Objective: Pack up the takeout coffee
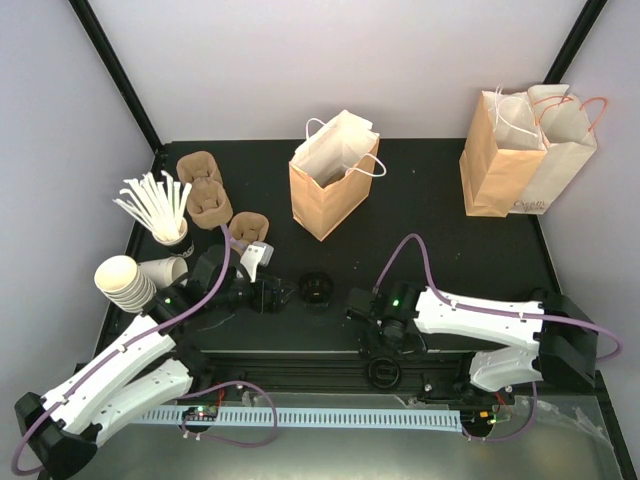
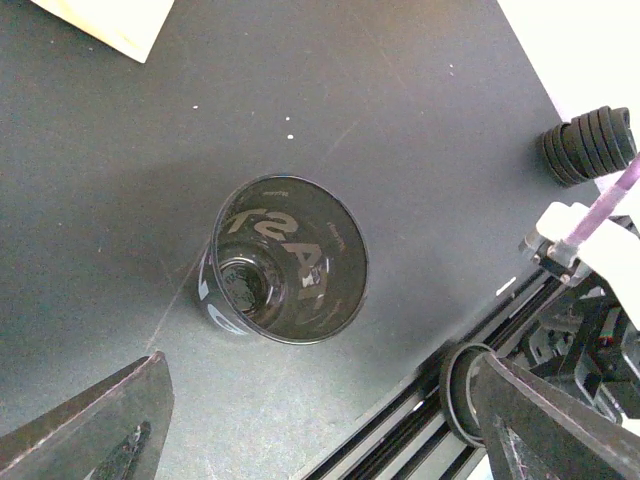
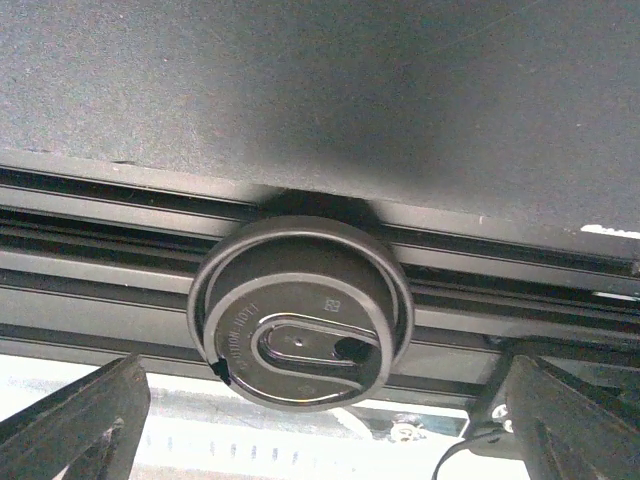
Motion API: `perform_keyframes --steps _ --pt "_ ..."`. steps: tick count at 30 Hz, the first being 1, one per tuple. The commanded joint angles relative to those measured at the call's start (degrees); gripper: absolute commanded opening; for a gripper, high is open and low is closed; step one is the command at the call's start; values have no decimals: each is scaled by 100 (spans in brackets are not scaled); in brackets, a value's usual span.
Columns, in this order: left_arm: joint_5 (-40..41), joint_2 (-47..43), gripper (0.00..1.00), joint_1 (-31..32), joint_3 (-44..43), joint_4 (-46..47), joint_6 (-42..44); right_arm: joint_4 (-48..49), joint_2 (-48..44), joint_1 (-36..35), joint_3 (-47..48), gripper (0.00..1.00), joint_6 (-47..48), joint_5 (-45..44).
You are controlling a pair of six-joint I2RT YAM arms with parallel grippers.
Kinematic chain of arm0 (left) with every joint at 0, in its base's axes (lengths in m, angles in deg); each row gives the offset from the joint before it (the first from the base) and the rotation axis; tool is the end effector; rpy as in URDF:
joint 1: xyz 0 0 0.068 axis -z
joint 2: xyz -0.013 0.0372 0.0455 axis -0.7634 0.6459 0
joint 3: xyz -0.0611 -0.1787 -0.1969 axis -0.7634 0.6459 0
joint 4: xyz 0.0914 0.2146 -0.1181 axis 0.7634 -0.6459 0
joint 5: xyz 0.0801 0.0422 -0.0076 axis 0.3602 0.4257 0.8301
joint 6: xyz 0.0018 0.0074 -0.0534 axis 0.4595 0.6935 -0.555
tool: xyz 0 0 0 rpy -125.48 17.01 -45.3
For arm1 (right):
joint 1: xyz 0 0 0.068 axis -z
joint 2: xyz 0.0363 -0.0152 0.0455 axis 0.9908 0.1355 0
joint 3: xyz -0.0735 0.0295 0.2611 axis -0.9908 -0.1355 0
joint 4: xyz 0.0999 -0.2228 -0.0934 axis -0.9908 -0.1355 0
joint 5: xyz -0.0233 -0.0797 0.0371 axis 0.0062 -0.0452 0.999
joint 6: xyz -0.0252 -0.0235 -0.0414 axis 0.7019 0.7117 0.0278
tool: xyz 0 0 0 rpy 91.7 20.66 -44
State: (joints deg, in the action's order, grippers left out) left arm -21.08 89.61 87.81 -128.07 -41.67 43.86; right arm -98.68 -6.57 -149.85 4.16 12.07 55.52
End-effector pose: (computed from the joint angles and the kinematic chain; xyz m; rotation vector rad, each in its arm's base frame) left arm 0.1172 -0.1037 0.2689 0.3387 2.3354 -0.9160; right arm 0.0734 0.1836 0.2107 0.2232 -3.0797 -0.0245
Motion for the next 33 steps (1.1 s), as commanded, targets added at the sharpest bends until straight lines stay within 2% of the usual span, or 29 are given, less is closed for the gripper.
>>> perform_keyframes --steps 1,8,19,33 --pt "60 2 85 -68 -245 -67 186 393 124 -118 -17 99 -260 85" --pt "3 65 85 -121 -277 -54 229 887 100 -126 -438 91 -396 557" --pt "-105 194 85 -153 -271 38 210 499 92 -263 -677 93 -870 645" --pt "-207 177 85 -193 -255 77 288 940 460 -392 -645 90 -1507 761"
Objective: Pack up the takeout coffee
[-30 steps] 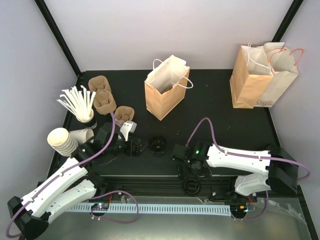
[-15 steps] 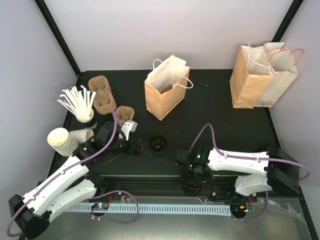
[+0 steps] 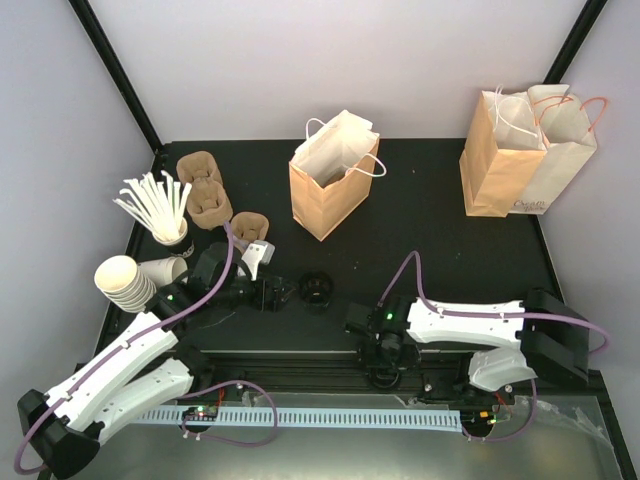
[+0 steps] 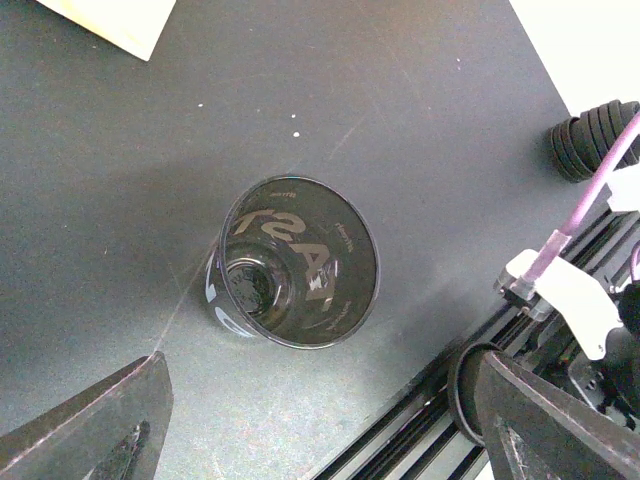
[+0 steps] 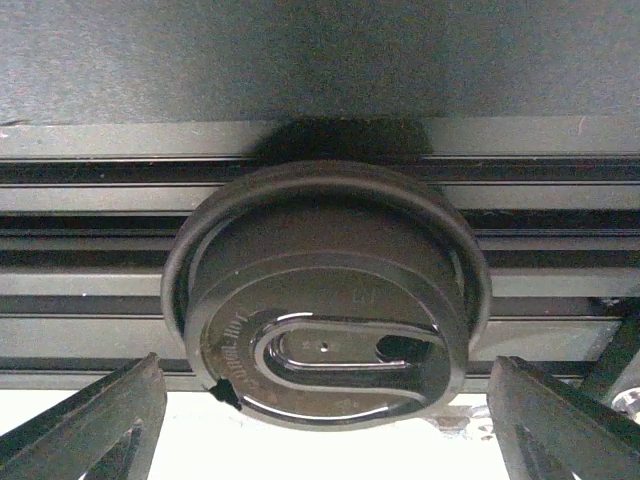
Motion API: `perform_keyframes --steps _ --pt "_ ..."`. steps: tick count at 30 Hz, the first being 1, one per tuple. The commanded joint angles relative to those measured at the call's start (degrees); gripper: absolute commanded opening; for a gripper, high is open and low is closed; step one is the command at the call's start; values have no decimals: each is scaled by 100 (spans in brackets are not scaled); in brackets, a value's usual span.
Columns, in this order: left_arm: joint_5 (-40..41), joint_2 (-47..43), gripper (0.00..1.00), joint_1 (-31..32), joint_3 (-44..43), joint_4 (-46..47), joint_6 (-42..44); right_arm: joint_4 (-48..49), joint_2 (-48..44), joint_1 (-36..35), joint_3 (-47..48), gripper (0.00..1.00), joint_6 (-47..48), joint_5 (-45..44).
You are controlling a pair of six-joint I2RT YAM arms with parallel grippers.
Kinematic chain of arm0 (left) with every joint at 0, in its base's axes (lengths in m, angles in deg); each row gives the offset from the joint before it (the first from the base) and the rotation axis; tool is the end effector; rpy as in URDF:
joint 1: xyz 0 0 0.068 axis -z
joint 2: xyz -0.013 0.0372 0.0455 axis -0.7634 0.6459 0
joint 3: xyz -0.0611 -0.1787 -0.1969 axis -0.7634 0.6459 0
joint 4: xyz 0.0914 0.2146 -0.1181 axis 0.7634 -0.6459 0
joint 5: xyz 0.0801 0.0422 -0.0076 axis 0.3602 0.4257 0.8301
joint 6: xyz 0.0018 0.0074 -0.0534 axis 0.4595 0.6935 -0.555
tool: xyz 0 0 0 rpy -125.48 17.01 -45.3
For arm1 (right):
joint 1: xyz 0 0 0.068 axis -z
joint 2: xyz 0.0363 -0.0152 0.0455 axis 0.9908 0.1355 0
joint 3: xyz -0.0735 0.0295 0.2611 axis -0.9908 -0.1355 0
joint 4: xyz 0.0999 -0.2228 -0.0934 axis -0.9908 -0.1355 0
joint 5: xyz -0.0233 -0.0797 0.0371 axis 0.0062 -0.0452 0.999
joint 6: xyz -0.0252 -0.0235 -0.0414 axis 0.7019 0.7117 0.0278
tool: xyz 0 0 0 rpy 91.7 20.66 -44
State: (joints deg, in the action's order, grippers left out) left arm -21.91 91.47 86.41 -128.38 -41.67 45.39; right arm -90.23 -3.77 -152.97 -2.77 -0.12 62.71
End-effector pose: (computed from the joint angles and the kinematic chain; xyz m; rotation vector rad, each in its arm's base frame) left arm 0.1234 -0.1042 0.2663 0.3472 2.3546 -0.8965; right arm 0.0586 0.1873 0.1732 -0.0241 -2.9599 -0.0417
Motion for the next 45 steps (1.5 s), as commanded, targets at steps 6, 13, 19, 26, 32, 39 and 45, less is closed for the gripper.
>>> perform_keyframes --steps 6,13,19,26,32,39,45 --pt "-139 -53 85 -97 -190 40 207 131 234 -131 -14 87 -478 -49" --pt "-210 -35 85 -142 -195 39 284 259 365 -130 -40 83 -531 -100" --pt "-210 -43 85 -177 -184 -1 313 328 488 -131 -125 83 -536 -73" --pt "-242 -53 85 -203 -171 16 305 351 477 -121 -178 74 -541 -109" --pt "-262 -53 85 -213 -188 -4 311 148 433 -121 -26 73 -512 -234" --pt "-241 -61 85 -239 -221 -51 311 -260 282 -117 410 73 -385 -511" --pt "-187 -15 85 -333 -331 -159 359 -625 536 27 1165 74 167 -811"
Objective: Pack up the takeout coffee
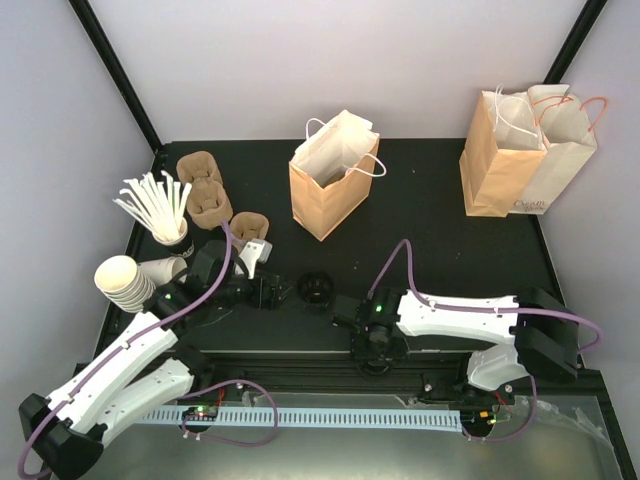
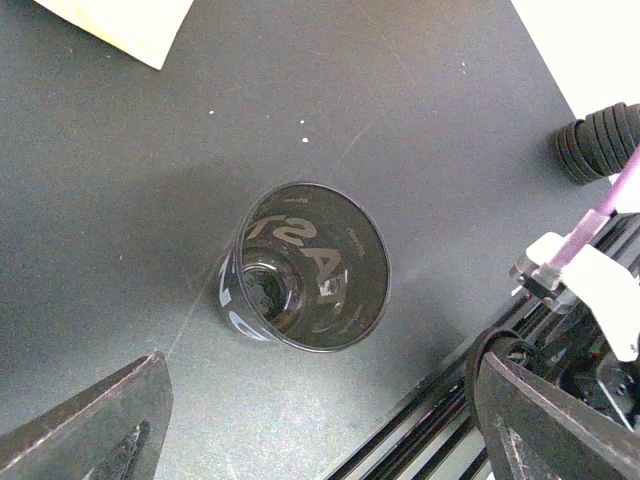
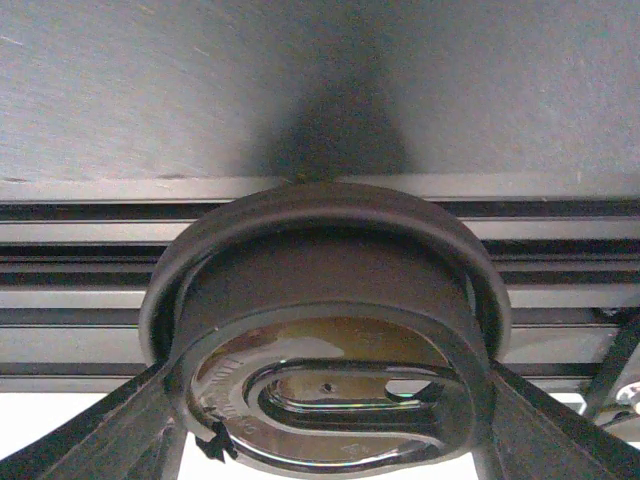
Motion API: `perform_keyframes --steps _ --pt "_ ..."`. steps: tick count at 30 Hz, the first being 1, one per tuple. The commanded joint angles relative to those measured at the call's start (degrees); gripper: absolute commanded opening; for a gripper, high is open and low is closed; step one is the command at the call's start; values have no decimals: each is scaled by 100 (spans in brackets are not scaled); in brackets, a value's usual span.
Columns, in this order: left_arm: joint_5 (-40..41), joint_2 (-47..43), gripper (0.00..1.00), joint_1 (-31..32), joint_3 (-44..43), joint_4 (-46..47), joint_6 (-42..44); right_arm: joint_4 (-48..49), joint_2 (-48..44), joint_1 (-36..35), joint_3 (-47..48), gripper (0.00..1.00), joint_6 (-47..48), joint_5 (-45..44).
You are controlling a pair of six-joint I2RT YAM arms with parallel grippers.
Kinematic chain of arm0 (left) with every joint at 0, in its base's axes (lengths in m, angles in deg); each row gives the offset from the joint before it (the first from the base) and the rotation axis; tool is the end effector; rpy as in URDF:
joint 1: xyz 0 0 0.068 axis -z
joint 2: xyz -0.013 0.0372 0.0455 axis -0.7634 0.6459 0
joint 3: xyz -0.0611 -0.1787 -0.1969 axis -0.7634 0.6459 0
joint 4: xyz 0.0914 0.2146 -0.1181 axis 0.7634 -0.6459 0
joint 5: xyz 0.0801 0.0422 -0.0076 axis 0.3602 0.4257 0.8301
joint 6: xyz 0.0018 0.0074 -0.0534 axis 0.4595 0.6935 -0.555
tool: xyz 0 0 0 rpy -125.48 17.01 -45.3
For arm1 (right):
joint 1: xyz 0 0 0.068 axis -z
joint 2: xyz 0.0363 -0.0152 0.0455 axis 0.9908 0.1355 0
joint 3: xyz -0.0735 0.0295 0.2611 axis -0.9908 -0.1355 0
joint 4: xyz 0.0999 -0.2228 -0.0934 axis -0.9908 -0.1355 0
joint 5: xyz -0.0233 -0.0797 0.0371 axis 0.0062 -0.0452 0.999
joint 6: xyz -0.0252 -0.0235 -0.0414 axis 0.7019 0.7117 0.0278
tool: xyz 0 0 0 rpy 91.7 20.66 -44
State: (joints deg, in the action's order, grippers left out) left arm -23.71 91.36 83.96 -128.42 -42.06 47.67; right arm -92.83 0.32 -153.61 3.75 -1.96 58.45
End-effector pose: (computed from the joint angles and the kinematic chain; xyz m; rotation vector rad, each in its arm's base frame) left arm 0.1263 -0.0991 0.2664 0.3598 2.3457 -0.8904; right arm 0.0659 0.2077 0.1863 -0.0548 -3.0292 0.0019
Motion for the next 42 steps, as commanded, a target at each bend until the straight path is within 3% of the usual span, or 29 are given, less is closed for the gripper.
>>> perform_keyframes --steps 1,11,20,38,42 --pt "1 12 85 -115 -345 -148 145 -448 169 127 648 74 447 -439" --pt "-96 161 85 -870 -389 -208 97 -752 536 510 1945 74 1471 -735" --pt "-1189 424 86 -1946 -139 525 -264 -901 1043 661 2893 75 2164 -817" --pt "-1584 1120 85 -2251 118 815 -238 -965 2184 756 4327 75 2932 -830" --pt "-1878 1462 78 -2259 186 1071 -311 -983 2355 812 4421 75 2999 -849"
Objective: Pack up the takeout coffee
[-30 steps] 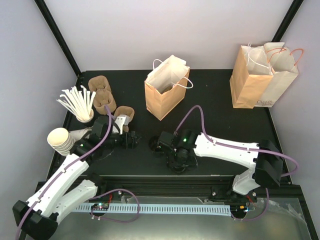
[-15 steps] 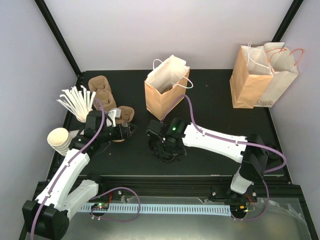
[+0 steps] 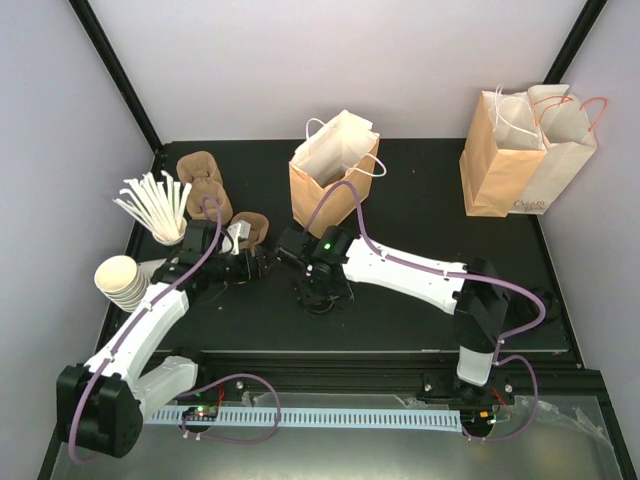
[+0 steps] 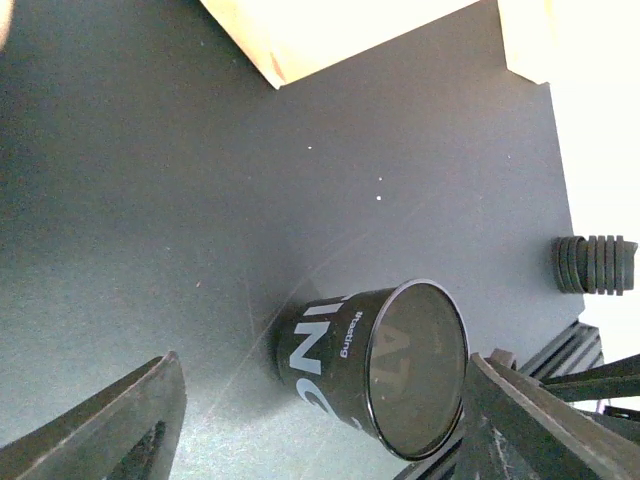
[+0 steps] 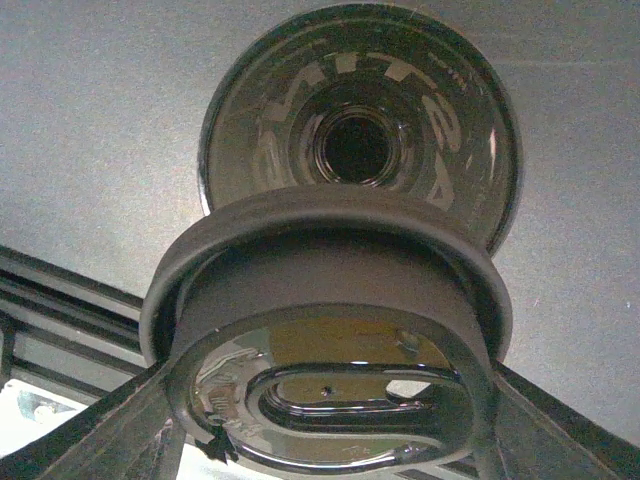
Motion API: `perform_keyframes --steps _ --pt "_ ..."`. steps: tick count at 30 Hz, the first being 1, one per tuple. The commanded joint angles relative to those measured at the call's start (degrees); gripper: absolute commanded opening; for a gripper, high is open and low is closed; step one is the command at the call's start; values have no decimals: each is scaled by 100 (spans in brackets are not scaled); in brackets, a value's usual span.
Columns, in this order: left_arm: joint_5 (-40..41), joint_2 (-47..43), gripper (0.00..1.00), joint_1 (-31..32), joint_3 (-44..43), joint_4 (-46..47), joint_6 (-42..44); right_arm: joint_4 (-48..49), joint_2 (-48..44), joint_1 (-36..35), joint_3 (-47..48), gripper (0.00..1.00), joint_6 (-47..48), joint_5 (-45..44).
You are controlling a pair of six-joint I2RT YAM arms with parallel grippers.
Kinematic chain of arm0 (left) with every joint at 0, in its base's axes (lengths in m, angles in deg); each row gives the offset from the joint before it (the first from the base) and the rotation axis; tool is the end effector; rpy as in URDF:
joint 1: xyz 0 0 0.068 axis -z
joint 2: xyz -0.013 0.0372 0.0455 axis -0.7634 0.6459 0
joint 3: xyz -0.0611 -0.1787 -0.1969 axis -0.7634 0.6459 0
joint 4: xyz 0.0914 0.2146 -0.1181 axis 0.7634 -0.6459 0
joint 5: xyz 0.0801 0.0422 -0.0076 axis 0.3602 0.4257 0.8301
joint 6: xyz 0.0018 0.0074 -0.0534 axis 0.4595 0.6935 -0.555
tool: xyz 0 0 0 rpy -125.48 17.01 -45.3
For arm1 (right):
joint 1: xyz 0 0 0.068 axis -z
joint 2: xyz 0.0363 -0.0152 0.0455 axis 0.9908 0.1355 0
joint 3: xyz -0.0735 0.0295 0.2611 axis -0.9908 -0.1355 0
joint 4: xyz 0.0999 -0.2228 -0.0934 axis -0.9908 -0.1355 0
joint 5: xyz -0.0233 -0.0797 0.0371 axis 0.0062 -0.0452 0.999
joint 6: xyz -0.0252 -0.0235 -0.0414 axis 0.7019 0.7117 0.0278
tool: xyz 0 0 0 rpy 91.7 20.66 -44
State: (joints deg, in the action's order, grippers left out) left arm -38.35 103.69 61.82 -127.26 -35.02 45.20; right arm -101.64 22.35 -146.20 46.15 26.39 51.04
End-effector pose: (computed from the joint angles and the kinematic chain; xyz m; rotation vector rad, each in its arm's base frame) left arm 0.1865 -0.0594 0.2380 -0.0450 2.4293 -1.0053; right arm 0.1557 0.3172 0.2709 -0.4950 2.9797 0.1852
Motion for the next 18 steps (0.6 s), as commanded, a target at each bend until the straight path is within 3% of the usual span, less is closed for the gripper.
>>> perform_keyframes --steps 1,12,18 --pt "-531 300 77 -45 98 444 -77 -91 188 106 200 75 181 -110" --pt "-744 660 71 -45 231 932 -190 -215 566 451 664 75 580 -127" --pt "-772 877 56 -45 355 1180 -276 -346 809 501 931 76 769 -60"
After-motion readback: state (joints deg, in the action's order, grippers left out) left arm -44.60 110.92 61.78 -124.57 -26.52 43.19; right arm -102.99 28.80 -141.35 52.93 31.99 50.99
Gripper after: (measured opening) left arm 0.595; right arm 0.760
